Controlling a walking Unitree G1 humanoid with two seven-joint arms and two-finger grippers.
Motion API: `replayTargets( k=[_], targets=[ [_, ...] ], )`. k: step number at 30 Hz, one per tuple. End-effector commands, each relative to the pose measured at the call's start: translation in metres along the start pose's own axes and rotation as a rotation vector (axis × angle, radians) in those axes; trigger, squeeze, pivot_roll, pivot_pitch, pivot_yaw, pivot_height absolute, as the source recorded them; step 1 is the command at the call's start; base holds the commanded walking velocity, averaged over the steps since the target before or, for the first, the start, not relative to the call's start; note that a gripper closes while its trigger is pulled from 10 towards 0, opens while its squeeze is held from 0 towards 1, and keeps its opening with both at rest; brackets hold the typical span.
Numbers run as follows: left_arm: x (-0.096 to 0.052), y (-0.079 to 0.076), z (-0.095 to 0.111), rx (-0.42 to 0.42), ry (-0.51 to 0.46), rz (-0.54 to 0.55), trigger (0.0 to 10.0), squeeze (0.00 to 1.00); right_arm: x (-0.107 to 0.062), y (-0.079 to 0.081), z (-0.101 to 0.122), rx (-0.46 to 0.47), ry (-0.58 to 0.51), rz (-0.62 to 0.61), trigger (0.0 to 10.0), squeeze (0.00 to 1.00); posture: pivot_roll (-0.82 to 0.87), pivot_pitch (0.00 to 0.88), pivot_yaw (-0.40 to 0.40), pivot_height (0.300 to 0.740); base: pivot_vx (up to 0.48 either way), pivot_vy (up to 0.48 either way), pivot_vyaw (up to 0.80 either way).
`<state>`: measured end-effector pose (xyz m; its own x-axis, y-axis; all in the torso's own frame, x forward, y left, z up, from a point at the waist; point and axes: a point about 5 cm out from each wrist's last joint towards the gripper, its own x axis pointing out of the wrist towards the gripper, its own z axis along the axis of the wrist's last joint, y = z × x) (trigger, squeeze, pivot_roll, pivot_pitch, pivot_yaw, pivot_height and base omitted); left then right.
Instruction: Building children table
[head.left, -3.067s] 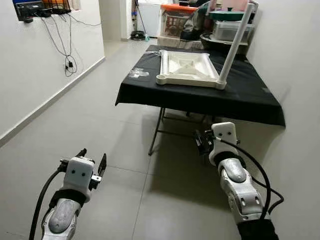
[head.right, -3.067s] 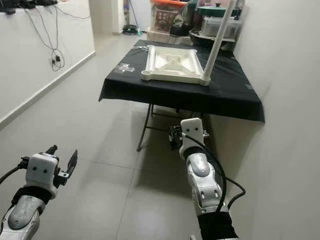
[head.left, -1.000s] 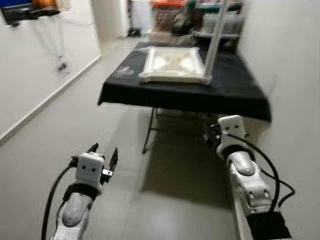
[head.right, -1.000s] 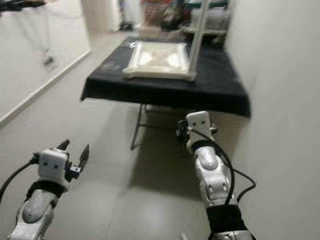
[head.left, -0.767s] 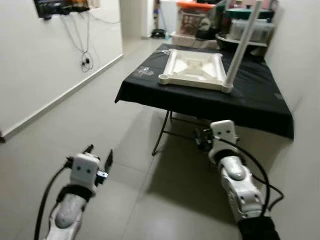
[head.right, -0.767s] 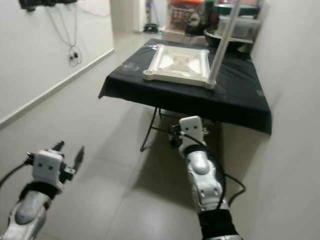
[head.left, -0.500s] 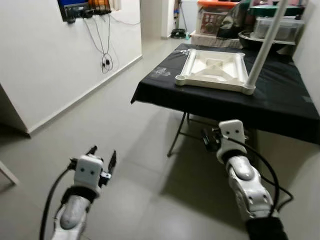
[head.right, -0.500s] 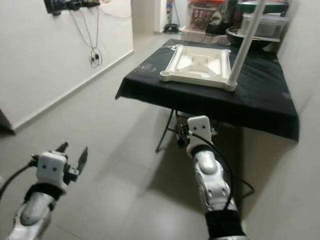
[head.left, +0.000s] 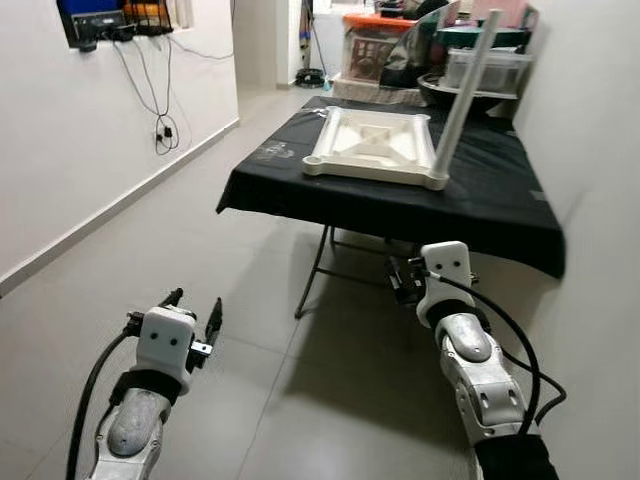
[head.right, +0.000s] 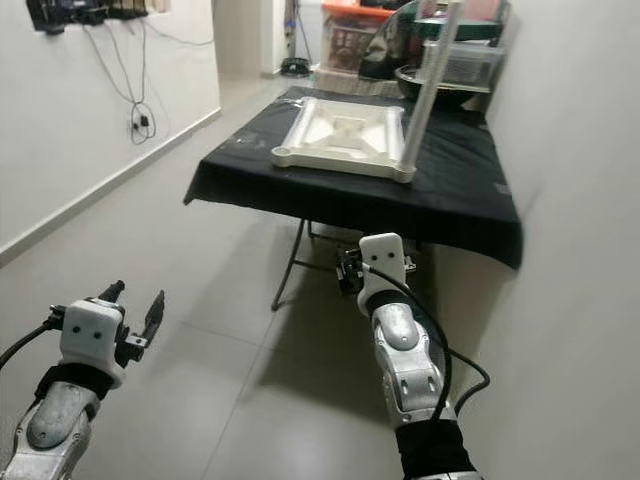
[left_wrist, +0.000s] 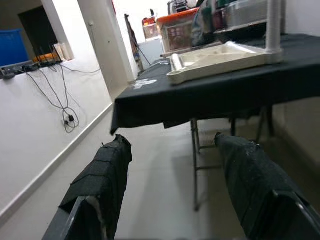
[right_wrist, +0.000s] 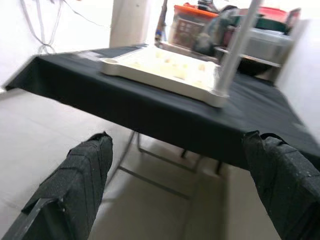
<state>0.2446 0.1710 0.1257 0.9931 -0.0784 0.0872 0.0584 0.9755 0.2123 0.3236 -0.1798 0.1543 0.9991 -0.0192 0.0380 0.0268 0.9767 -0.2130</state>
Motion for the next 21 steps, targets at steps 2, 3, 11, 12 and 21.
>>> replayTargets(
  k=[2, 3, 11, 12, 21],
  targets=[
    [-0.0012, 0.005, -0.0006, 0.007, -0.001, 0.01, 10.0, 0.0, 0.0007, 0.0026, 0.0013, 0.002, -0.007, 0.004, 10.0, 0.0, -0.06, 0.0, -0.086, 0.74, 0.0, 0.0, 0.0],
    [-0.0012, 0.0051, -0.0006, 0.008, -0.001, 0.009, 10.0, 0.0, 0.0007, 0.0024, 0.0012, 0.001, -0.006, 0.003, 10.0, 0.0, -0.06, 0.0, -0.086, 0.74, 0.0, 0.0, 0.0],
    [-0.0009, 0.0056, -0.0003, 0.02, 0.0, 0.007, 10.0, 0.0, 0.0006, 0.0019, 0.0, 0.006, 0.001, -0.002, 10.0, 0.0, -0.06, 0.0, -0.083, 0.74, 0.0, 0.0, 0.0],
    [-0.0008, 0.0053, -0.0003, 0.023, 0.0, 0.004, 10.0, 0.0, 0.0005, 0.0022, 0.0001, 0.001, 0.0, 0.0, 10.0, 0.0, -0.06, 0.0, -0.082, 0.74, 0.0, 0.0, 0.0],
    [-0.0003, 0.0051, 0.0004, 0.034, -0.005, -0.001, 10.0, 0.0, 0.0004, 0.0072, 0.0019, -0.074, -0.013, 0.023, 10.0, 0.0, -0.05, 0.0, -0.08, 0.74, 0.0, 0.0, 0.62]
  ],
)
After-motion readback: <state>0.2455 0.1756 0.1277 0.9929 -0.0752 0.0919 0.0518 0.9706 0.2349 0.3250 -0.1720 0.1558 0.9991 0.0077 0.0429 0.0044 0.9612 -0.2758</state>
